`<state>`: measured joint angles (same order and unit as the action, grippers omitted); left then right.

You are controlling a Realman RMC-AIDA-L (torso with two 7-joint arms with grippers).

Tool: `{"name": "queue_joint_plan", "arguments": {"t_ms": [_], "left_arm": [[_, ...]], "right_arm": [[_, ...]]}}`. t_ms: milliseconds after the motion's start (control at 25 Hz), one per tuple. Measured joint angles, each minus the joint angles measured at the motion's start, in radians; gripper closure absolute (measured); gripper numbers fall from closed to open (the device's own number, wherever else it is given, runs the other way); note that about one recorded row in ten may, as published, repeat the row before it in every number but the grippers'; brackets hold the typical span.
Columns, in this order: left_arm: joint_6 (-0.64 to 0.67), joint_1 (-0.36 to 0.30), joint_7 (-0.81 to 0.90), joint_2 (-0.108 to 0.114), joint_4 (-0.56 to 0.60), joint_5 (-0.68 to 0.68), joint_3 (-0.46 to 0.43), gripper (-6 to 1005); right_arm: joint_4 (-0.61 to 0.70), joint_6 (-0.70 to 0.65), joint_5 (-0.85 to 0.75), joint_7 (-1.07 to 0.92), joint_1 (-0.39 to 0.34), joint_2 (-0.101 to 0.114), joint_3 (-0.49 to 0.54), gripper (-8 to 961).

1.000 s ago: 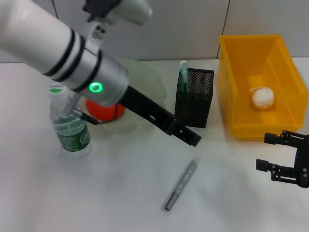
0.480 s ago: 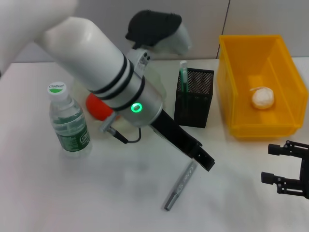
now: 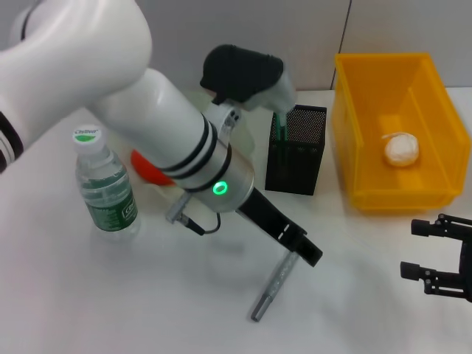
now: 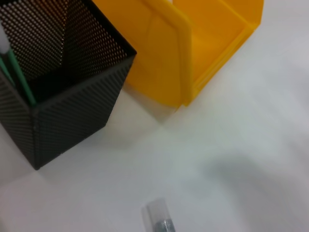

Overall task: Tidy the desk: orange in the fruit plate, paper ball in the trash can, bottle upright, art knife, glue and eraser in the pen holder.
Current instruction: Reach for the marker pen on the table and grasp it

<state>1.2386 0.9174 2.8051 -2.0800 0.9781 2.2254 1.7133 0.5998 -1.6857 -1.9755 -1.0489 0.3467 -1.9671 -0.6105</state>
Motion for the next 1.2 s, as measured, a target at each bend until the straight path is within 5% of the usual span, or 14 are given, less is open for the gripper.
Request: {"name": "queue_joint_plan", "arguments": {"t_ms": [1040, 1200], "left_arm": [[-0.198, -0.080, -0.052, 0.000, -0.009, -0.039, 0.194, 236], [-0.224, -0.080, -0.053, 0.000, -0.014, -0.037, 0.219, 401]], "right_arm": [[0.000, 0.011, -0.009, -0.009, 0.011, -0.006, 0.002, 212], [0.001, 0.012, -0.010, -0.009, 0.012, -0.006, 0.004, 212]]}}
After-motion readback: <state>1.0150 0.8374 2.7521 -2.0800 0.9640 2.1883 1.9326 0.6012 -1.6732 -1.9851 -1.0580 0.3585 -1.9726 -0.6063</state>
